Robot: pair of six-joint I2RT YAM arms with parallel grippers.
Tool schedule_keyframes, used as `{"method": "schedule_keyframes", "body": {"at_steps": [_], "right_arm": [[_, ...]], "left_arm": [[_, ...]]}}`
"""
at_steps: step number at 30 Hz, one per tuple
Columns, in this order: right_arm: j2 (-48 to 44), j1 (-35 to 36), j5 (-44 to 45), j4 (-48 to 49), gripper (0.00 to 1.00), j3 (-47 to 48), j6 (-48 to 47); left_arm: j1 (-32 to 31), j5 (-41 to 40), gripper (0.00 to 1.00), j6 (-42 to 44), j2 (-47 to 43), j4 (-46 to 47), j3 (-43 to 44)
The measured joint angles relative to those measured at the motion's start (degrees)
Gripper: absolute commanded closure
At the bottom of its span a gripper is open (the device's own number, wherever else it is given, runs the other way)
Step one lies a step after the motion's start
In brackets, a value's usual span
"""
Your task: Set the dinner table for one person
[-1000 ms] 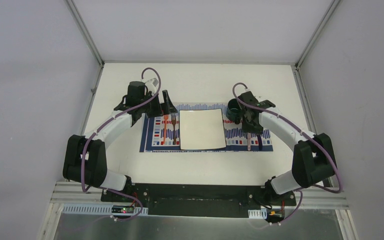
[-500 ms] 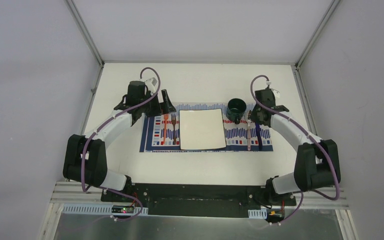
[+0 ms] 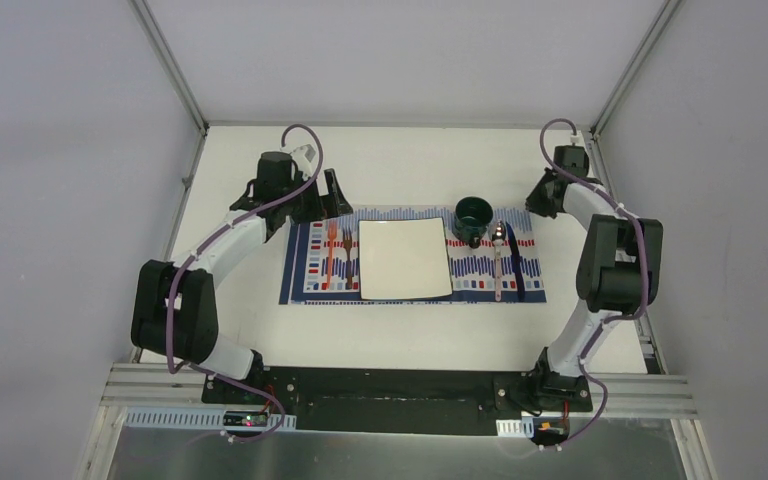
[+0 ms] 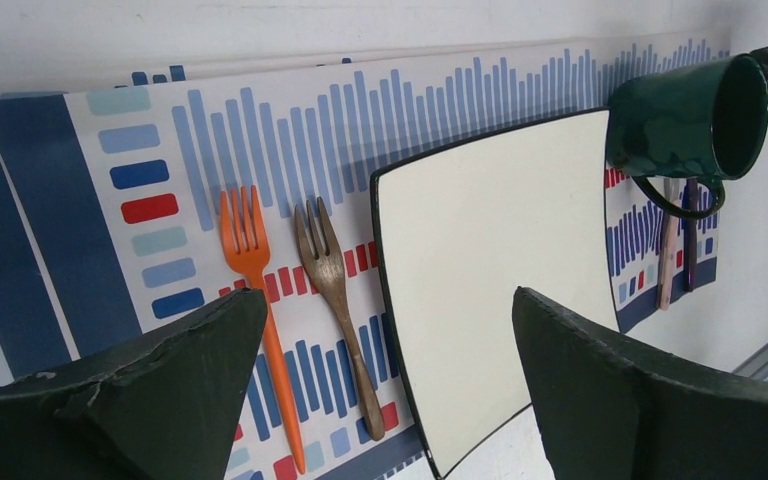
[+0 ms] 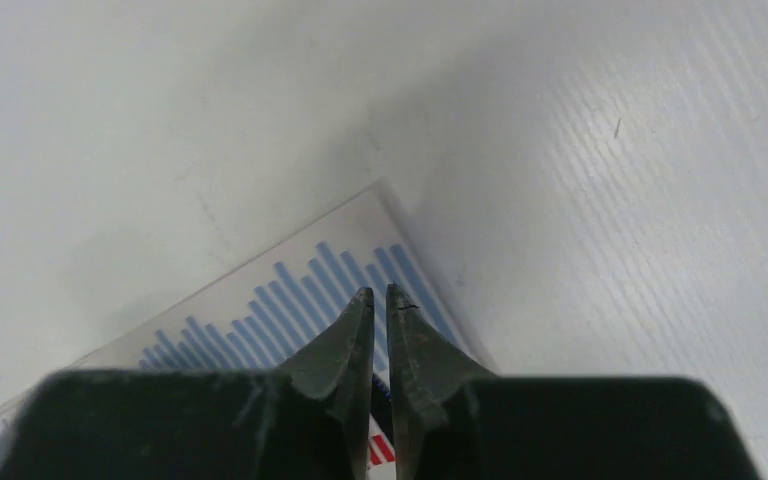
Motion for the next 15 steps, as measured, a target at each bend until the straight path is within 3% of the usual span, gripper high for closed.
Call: {"method": "schedule_keyframes", "body": {"at_steps": [7,15], "right_arm": [[8.37,-4.31,-7.91,-1.20,0.91,2.51,1.27],[9.86,-4.83,-7.10,-3.52,0.91,4.81,2.25]], "left_arm": [[0.00,0.00,0.01,0.07,0.96,-0.07,0.33],[0.00,0.00,0.01,0.09,0.96,-0.94,0.90]]}}
